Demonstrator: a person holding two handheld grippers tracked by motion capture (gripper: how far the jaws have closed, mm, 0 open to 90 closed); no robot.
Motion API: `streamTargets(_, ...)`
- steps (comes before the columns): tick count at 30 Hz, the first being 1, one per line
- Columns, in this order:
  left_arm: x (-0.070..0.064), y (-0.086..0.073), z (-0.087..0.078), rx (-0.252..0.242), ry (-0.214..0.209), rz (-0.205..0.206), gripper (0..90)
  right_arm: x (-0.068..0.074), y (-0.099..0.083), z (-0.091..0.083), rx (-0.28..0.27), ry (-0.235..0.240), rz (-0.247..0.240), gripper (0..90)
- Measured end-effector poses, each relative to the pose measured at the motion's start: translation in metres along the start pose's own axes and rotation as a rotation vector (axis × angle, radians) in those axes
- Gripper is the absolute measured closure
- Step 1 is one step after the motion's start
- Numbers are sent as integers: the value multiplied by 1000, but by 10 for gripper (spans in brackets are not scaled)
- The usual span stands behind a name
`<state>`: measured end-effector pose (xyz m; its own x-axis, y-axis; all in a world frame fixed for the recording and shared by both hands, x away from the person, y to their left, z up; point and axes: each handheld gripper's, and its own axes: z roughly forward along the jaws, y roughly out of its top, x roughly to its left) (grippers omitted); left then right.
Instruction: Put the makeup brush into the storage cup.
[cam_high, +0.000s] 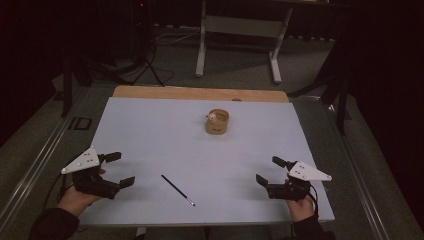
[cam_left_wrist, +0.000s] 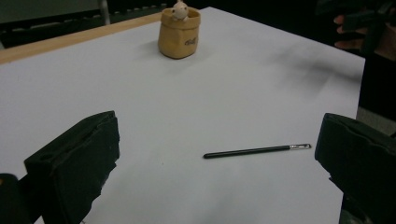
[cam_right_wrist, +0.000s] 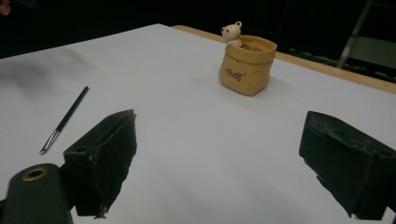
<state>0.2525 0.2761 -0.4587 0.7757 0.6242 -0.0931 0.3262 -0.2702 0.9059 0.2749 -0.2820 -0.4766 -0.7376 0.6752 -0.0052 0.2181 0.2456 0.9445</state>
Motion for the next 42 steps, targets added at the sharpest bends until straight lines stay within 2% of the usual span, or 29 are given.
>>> streamTargets(6,-1,15,8,76,-29,63,4,0,0,0,-2,-1,6,110)
streamTargets(13,-1,28,18,124,-76,105,4,0,0,0,-1,2,3,110)
streamTargets(17,-1,33,26,162,-83,139,4,0,-1,1,5,9,8,110)
streamTargets(27,-6,44,46,238,-142,203,4,1,0,1,4,15,9,111)
streamTargets(30,-7,45,53,273,-156,230,4,1,0,2,4,19,8,110)
streamTargets(33,-7,45,61,316,-178,237,11,0,-1,2,5,23,12,111)
streamTargets(37,-10,45,72,373,-205,283,12,0,-1,2,1,25,13,111)
streamTargets(38,-10,45,72,373,-205,283,12,0,-1,2,1,25,13,111)
streamTargets(39,-13,46,79,402,-222,315,12,0,-1,2,1,28,17,111)
streamTargets(41,-14,46,82,416,-223,329,12,0,-1,2,0,30,19,111)
streamTargets(42,-16,48,86,434,-240,343,12,0,-1,2,2,29,16,111)
